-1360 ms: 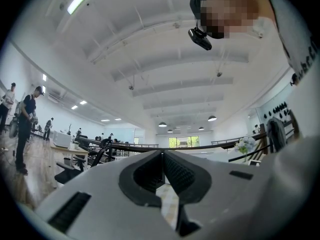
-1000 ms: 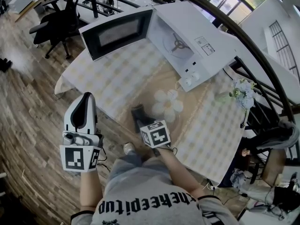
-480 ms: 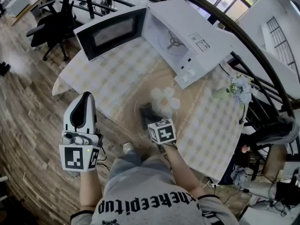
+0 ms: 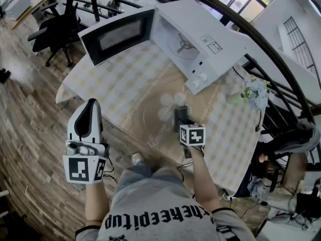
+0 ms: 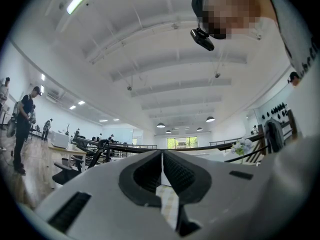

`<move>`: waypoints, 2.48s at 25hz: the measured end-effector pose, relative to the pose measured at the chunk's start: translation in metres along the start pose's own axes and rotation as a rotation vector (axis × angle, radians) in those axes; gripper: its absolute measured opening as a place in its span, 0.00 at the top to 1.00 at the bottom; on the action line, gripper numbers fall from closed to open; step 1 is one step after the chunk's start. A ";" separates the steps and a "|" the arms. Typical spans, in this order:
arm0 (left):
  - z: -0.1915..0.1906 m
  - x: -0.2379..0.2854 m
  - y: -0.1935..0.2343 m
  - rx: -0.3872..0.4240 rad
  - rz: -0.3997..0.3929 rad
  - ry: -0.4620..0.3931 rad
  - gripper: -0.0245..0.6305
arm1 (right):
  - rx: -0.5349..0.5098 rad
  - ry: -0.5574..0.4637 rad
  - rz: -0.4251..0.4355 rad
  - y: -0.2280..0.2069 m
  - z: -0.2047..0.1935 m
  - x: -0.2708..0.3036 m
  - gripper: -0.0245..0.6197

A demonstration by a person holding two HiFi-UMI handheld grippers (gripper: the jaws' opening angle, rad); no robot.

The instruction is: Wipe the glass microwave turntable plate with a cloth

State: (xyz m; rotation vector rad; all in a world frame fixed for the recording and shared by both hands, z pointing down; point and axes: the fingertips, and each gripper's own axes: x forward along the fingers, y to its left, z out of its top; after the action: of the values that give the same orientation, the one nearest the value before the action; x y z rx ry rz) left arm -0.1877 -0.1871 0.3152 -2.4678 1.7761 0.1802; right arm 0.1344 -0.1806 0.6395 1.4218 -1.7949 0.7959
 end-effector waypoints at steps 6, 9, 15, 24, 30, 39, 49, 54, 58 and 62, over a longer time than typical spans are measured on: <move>0.000 -0.004 0.004 0.000 0.008 0.000 0.94 | 0.000 0.015 -0.085 -0.027 -0.005 -0.004 0.81; 0.001 -0.008 0.006 -0.002 0.011 0.000 0.94 | -0.032 0.018 -0.080 -0.014 -0.001 -0.009 0.81; -0.001 -0.010 0.011 -0.006 0.018 0.003 0.94 | -0.101 -0.015 0.133 0.083 0.000 -0.023 0.81; -0.002 -0.011 0.008 -0.011 0.015 0.009 0.94 | -0.234 0.030 0.297 0.164 -0.036 -0.021 0.81; -0.004 -0.012 0.006 -0.026 0.015 0.009 0.94 | -0.176 0.034 0.236 0.124 -0.040 -0.024 0.81; -0.001 -0.013 -0.006 -0.021 0.019 0.008 0.94 | -0.109 -0.001 0.115 0.048 -0.042 -0.027 0.81; 0.008 -0.025 -0.028 -0.005 0.029 0.003 0.94 | -0.089 -0.021 0.034 0.001 -0.042 -0.031 0.80; 0.012 -0.031 -0.046 0.002 0.020 -0.006 0.94 | -0.105 -0.039 0.015 -0.001 -0.040 -0.032 0.81; 0.019 -0.038 -0.062 0.005 0.017 -0.010 0.94 | -0.112 -0.052 0.001 -0.006 -0.043 -0.034 0.81; 0.027 -0.045 -0.085 0.018 -0.004 -0.014 0.94 | -0.090 -0.118 0.037 0.002 -0.032 -0.052 0.80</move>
State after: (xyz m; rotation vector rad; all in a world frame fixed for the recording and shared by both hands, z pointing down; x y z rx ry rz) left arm -0.1222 -0.1137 0.2961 -2.4517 1.7587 0.1800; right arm 0.1452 -0.1255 0.6144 1.4060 -1.9265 0.6539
